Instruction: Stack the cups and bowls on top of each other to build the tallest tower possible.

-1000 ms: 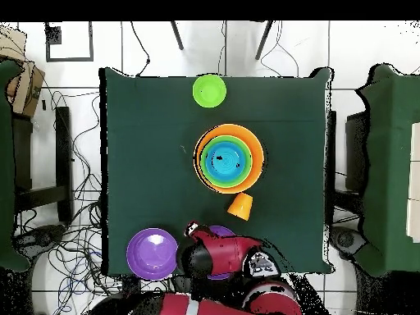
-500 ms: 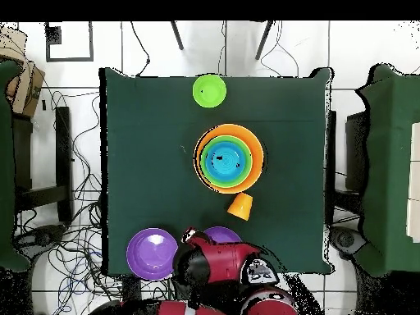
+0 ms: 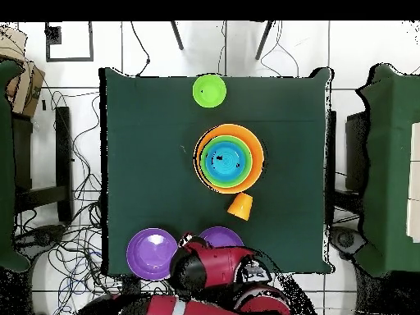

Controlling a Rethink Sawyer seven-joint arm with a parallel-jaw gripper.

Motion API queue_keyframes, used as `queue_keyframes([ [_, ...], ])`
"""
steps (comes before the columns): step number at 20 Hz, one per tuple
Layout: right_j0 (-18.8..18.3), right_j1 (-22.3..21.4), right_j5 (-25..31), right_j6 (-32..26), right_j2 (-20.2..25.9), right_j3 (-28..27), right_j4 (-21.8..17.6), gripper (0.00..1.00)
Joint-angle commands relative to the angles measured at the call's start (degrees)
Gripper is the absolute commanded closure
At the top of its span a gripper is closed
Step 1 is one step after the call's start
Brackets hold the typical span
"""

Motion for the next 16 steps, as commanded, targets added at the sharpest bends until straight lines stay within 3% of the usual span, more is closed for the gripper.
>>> queue_keyframes([
  [1, 1.4, 2.6, -5.0, 8.7, 3.1, 1.0, 2.7, 0.0],
  [10, 4.4, 9.7, -11.4, 9.0, 0.4, -1.7, 3.5, 0.0],
  [11, 4.9, 10.4, -11.9, 8.0, -0.3, -2.1, 3.1, 1.0],
  [16, 4.6, 14.0, -15.1, 6.7, -1.7, -4.6, 1.9, 1.0],
])
